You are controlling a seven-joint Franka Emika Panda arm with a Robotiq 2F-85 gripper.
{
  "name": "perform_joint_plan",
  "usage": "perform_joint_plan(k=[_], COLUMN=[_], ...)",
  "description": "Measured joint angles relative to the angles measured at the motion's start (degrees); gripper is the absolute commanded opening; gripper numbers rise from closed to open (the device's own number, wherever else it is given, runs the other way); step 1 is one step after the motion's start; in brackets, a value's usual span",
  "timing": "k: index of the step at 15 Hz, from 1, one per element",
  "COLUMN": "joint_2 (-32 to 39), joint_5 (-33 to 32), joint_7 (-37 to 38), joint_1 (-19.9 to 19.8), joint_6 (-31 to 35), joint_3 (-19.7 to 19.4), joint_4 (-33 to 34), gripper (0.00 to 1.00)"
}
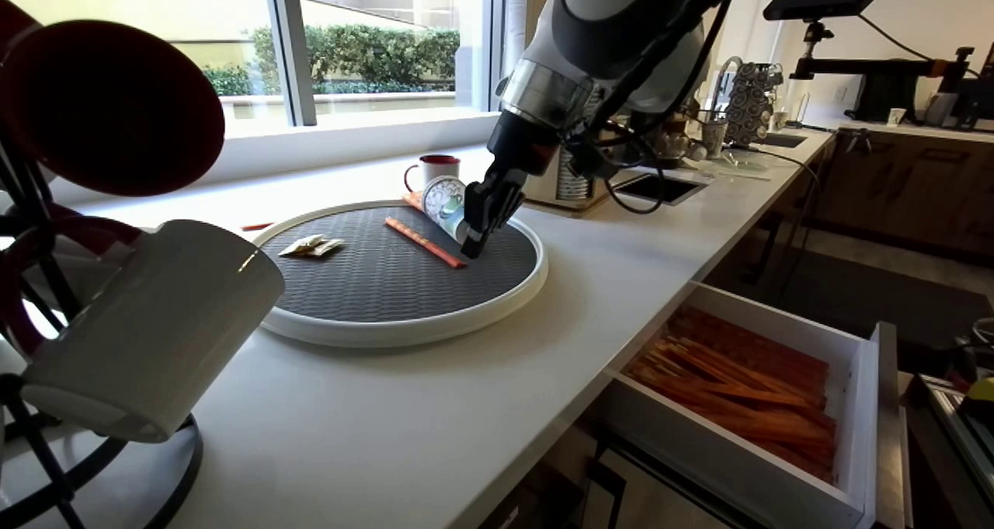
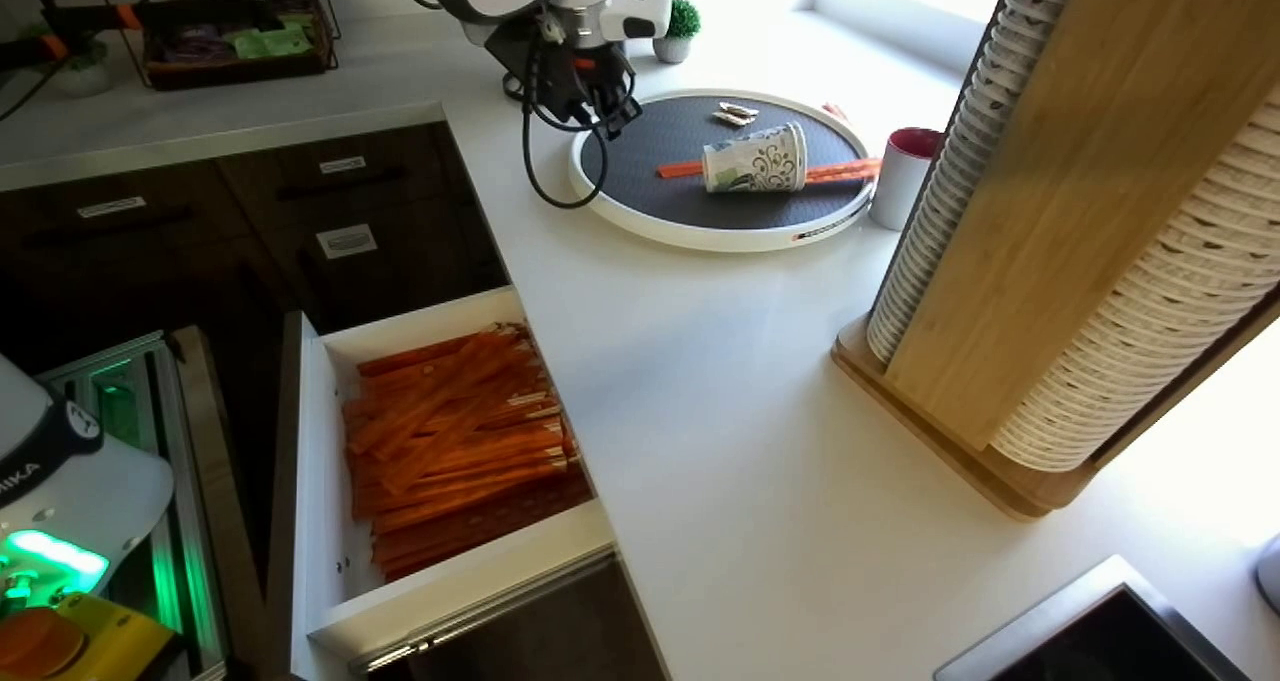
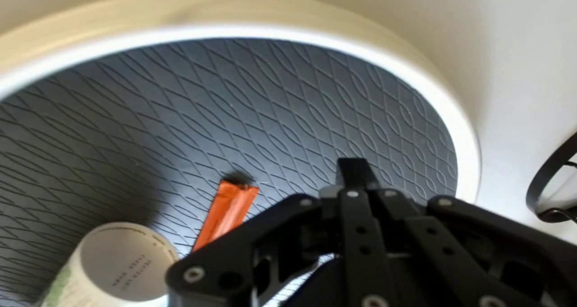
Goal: Rotate the tray clockwise then place the coffee cup upright.
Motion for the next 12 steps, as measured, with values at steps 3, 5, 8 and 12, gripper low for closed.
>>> perform_joint_plan(k=[3, 5, 8, 12], joint_2=[-3.7, -5.2, -5.8, -4.2], joint_5=[-3.8, -9.2, -16.6, -23.0], joint_7=[3.8, 7.4, 11.3, 13.6], joint_1=[4.4, 6.7, 8.7, 10.3], joint_6=[-1.1, -1.1, 0.0, 8.6], joint_3=[-7.5, -12.2, -17.3, -21.1], joint_4=[-3.3, -5.1, -6.5, -8.0], gripper=[0.0, 0.0, 0.0, 0.0])
